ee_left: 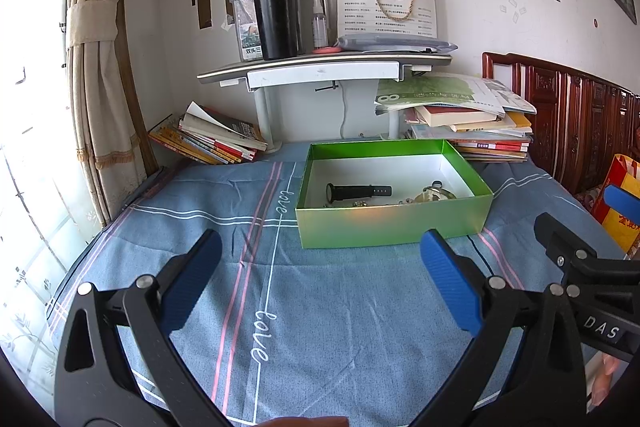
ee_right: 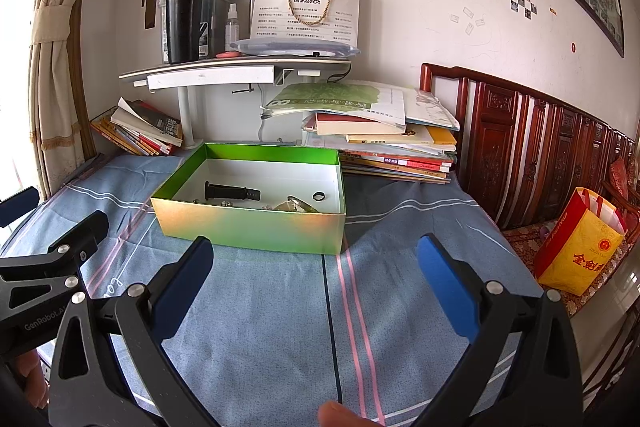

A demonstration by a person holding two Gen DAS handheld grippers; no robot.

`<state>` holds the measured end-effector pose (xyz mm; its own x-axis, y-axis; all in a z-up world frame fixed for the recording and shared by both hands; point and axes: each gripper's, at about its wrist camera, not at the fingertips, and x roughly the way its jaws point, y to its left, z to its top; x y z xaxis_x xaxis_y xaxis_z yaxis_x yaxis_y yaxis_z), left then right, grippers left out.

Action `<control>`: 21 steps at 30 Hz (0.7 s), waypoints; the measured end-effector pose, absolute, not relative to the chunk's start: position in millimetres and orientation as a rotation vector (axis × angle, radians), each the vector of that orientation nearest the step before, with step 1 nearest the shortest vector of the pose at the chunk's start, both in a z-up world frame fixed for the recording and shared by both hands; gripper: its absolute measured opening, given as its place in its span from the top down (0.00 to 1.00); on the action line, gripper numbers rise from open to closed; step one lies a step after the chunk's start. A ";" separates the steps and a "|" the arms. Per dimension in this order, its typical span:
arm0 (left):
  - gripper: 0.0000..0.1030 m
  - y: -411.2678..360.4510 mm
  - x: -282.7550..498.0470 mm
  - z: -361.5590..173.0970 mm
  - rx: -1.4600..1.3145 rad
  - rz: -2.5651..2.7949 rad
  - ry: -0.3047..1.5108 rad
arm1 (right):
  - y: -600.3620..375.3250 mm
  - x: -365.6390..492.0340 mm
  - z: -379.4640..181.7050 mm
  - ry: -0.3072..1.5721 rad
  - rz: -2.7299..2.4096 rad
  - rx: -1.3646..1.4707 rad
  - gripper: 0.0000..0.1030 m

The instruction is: Organize jewelry

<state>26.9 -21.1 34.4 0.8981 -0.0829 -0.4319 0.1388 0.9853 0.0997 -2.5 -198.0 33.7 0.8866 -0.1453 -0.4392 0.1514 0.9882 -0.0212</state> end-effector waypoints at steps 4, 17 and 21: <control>0.04 -20.6 27.4 33.4 0.129 -0.118 0.447 | -197.6 -2.5 34.2 0.455 -0.155 0.013 0.03; 0.04 -20.6 28.9 32.6 0.136 -0.117 0.454 | -199.0 -1.5 30.7 0.462 -0.159 0.013 0.03; 0.04 -20.5 29.3 31.2 0.141 -0.117 0.455 | -200.5 -0.3 26.5 0.472 -0.158 0.012 0.03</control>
<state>29.3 -20.5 31.2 0.8916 -0.0808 -0.4455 0.1439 0.9835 0.1096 -0.3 -200.5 26.5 0.8787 -0.1491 -0.4536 0.1546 0.9877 -0.0251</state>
